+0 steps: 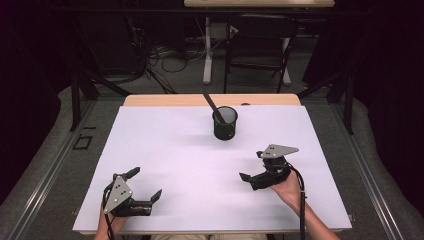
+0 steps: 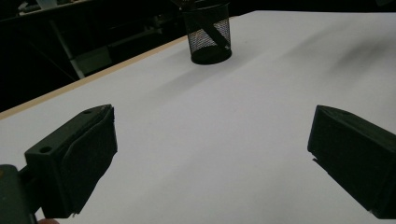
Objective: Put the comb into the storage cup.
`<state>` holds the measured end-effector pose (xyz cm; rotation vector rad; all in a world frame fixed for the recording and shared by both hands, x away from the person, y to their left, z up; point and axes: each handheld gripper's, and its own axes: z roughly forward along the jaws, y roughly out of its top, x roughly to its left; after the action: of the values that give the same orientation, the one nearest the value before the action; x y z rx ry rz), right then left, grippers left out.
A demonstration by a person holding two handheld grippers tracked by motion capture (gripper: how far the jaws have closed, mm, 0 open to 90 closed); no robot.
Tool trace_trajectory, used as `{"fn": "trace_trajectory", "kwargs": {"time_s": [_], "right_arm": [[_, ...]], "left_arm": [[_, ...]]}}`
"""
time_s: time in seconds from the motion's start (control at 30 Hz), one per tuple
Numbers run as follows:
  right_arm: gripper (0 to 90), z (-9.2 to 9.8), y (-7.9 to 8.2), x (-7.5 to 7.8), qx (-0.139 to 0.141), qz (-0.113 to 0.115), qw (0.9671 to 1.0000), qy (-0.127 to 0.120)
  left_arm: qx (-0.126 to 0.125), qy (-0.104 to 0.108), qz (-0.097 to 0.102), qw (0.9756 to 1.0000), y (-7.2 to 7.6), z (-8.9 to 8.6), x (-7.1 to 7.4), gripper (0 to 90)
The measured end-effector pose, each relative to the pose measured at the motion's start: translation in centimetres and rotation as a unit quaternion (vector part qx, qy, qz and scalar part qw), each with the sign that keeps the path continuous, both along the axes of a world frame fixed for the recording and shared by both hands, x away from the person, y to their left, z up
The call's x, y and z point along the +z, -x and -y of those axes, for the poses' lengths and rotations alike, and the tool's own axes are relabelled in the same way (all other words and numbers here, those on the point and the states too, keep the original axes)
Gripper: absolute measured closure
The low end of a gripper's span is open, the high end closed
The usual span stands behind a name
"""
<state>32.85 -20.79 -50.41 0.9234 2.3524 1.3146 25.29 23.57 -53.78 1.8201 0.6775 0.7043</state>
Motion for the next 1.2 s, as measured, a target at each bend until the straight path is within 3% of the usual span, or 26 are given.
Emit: {"fn": "trace_trajectory", "kwargs": {"time_s": [0.73,0.97,1.2], "right_arm": [[0.0,1.5,3.2,-0.7,-0.007,0.036,0.9993,0.0],[0.0,1.9,4.4,-0.8,-0.012,0.062,0.998,-0.008],[0.0,2.3,5.3,-1.1,-0.013,0.065,0.9978,-0.005]], "left_arm": [[-0.004,-0.003,-0.004,1.0,0.0,0.2,-0.1,1.6],[-0.002,-0.001,-0.003,1.0,0.0,0.1,-0.1,1.5],[-0.003,-0.003,-0.003,1.0,0.0,0.1,0.0,1.5]]}}
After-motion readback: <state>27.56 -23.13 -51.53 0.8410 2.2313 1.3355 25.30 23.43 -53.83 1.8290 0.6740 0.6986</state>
